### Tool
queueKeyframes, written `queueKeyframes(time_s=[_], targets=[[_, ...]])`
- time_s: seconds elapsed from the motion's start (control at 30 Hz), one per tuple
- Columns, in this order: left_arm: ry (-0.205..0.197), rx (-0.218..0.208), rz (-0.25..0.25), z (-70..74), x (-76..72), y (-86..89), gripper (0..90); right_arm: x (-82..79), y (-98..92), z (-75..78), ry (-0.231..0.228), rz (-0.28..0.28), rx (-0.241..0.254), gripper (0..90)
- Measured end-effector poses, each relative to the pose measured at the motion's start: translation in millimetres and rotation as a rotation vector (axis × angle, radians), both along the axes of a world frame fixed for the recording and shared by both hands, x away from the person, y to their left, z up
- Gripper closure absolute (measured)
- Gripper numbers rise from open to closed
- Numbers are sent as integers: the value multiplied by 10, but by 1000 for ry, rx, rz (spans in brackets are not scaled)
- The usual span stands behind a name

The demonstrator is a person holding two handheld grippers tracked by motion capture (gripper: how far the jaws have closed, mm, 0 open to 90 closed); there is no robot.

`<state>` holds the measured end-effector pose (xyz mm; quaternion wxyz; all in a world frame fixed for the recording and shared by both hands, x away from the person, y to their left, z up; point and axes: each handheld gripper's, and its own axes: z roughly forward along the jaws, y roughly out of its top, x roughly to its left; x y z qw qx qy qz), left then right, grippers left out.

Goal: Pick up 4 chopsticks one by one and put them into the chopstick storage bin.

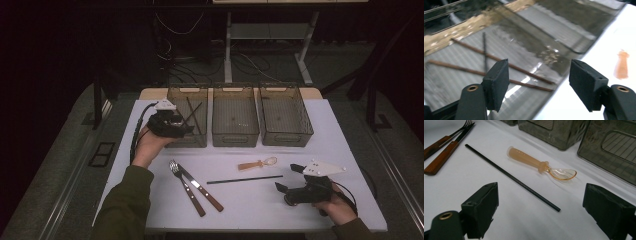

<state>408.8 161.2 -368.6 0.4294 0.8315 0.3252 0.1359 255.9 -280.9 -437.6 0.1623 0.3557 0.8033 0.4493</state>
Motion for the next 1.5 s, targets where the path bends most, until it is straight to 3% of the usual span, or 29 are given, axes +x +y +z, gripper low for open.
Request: queueKeyframes(time_s=[0.2, 0.43, 0.8, 1.13, 1.27, 1.4, 1.5], targets=[[-34, -8, -74, -22, -228, -184, 280, -11, -14, 11, 2, -14, 13, 135], [-35, -33, -164, -141, -473, -437, 278, -48, -44, -9, -5, -24, 14, 134], [-28, -3, -269, -369, -752, -738, 273, -52, -131, -25, -12, -35, 35, 135], [-43, 32, -355, -482, -884, -1000, 274, -56, -96, -21, -8, -16, 22, 135], [-26, 32, -384, -526, -906, -1080, 342, -54, -81, -24, -6, -18, 19, 135], [10, 16, -413, -581, -900, -1140, 473, -54, -88, -25, -6, -18, 17, 134], [8, 42, -435, -614, -922, -1197, 545, -54, -89, -24, -7, -16, 16, 134]])
